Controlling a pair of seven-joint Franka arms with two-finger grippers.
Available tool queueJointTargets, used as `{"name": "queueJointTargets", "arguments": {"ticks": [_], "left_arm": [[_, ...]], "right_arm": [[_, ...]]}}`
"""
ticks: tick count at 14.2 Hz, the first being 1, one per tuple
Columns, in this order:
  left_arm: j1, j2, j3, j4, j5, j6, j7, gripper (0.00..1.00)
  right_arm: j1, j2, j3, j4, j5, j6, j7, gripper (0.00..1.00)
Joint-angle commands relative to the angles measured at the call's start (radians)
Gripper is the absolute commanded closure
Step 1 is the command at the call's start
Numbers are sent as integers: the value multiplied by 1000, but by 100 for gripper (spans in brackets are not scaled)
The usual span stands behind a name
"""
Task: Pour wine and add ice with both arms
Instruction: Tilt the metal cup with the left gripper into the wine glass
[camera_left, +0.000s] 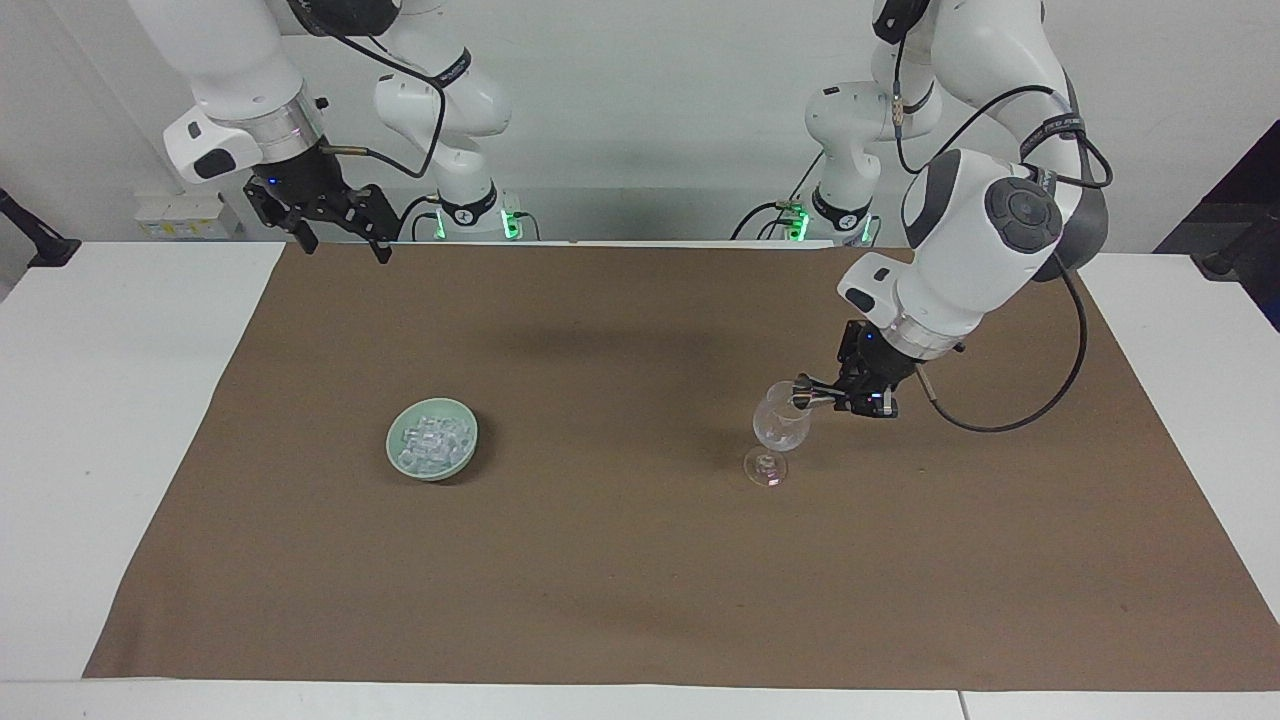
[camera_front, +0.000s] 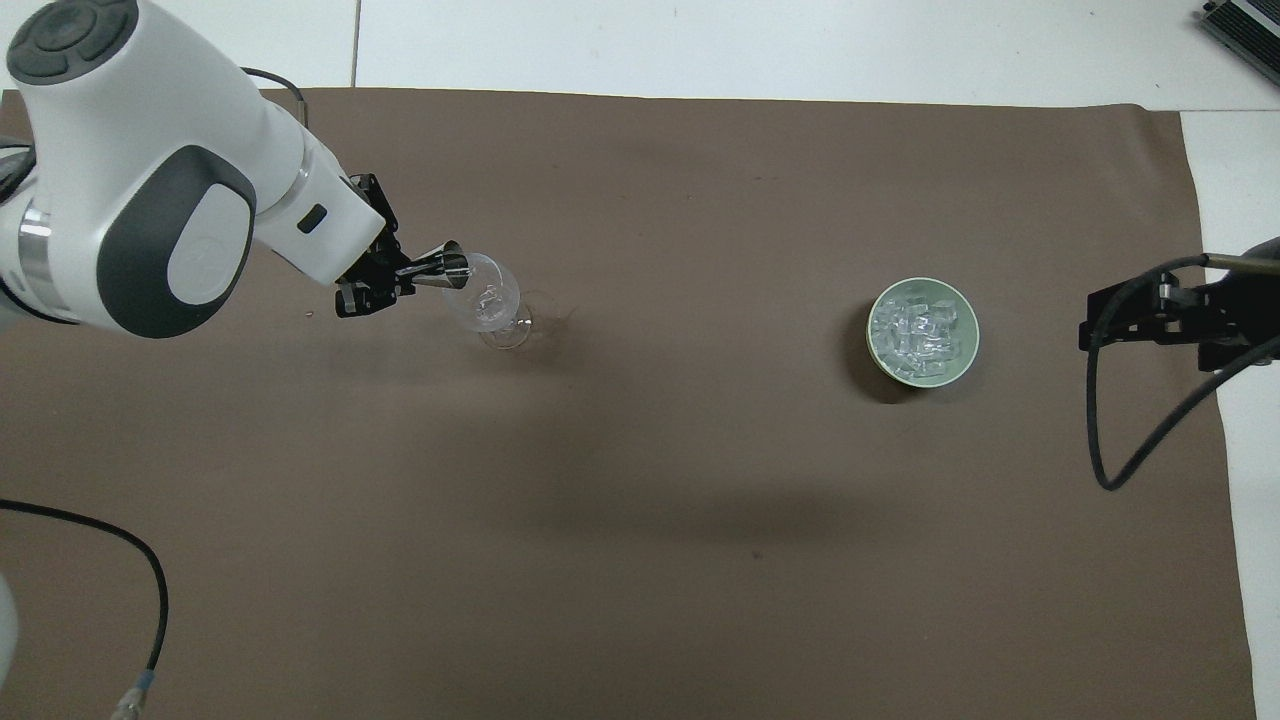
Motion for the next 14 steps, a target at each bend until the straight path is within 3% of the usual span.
{"name": "queueJointTargets", "arguments": {"ticks": [1, 14], "left_arm": [[-29, -15, 20, 7, 55, -4, -19, 100], [-132, -38, 20, 7, 304, -18, -128, 100]], "right_arm": [[-19, -12, 9, -8, 19, 8, -18, 0], [-19, -12, 9, -8, 19, 8, -18, 0]]}}
